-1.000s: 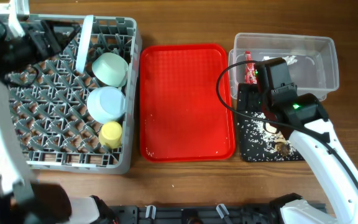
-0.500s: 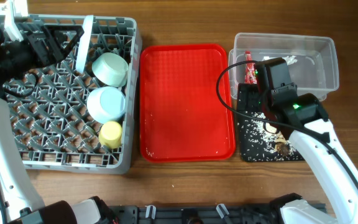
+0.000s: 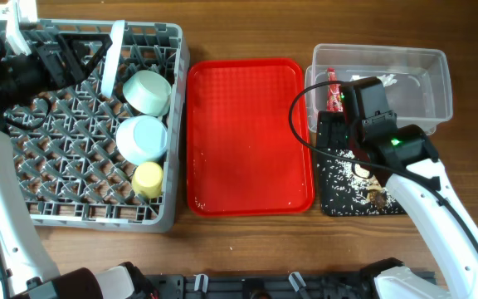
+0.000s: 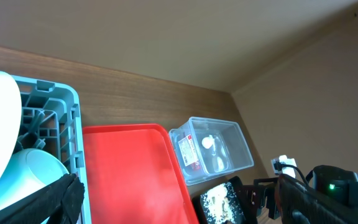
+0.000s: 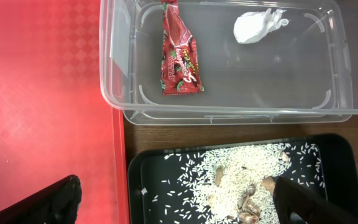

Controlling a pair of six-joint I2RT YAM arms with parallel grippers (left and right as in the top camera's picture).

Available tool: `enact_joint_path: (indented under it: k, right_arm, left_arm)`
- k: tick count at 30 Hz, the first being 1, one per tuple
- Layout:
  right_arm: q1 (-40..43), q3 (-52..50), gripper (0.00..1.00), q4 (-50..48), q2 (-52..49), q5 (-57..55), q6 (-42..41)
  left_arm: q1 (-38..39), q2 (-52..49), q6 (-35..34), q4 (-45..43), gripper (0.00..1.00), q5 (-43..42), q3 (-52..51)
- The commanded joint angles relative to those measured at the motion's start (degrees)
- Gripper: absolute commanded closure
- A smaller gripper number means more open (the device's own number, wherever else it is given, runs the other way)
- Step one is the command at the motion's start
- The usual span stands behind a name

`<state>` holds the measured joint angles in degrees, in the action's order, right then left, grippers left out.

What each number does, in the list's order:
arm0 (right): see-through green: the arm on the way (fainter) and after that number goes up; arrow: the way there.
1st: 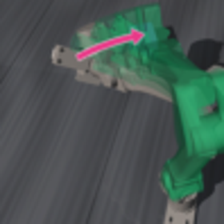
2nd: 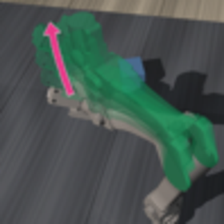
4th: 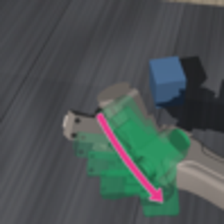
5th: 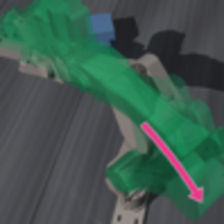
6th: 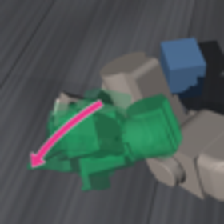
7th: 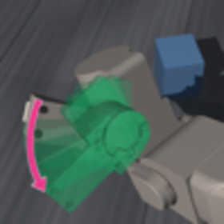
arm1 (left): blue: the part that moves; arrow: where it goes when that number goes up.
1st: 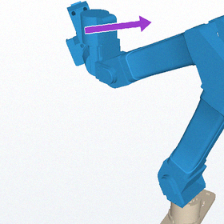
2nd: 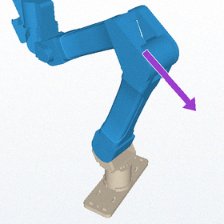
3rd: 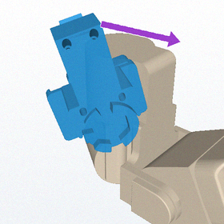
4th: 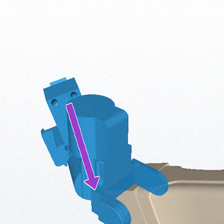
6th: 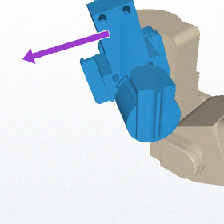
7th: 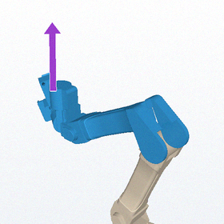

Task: Sort waste into correct bins and load items into the dishwasher rack

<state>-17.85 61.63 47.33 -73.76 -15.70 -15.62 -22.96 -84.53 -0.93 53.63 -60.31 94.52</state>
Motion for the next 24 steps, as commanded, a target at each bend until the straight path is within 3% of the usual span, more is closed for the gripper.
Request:
enact_joint_path:
  k: [1,11,17,20,24]
  right_arm:
    - [0.2,0.3,0.0,-0.2,0.1,-1.0,-0.9]
    - [0.2,-0.3,0.0,-1.2,1.7,-1.2,-0.9]
    - [0.2,-6.7,0.0,-8.4,23.2,-3.1,-0.9]
    - [0.2,-13.9,0.0,-20.2,35.4,-4.2,-0.8]
    - [1.3,-30.9,0.0,-45.4,54.3,-2.8,-0.8]
  left_arm:
    - [0.1,0.0,0.3,0.0,0.0,0.0,0.3]
    - [0.1,0.0,0.3,0.0,0.0,0.0,0.3]
    - [0.1,0.0,0.3,0.0,0.0,0.0,0.3]
    - [0.1,0.0,0.3,0.0,0.0,0.0,0.3]
    - [0.1,0.0,0.3,0.0,0.0,0.0,0.3]
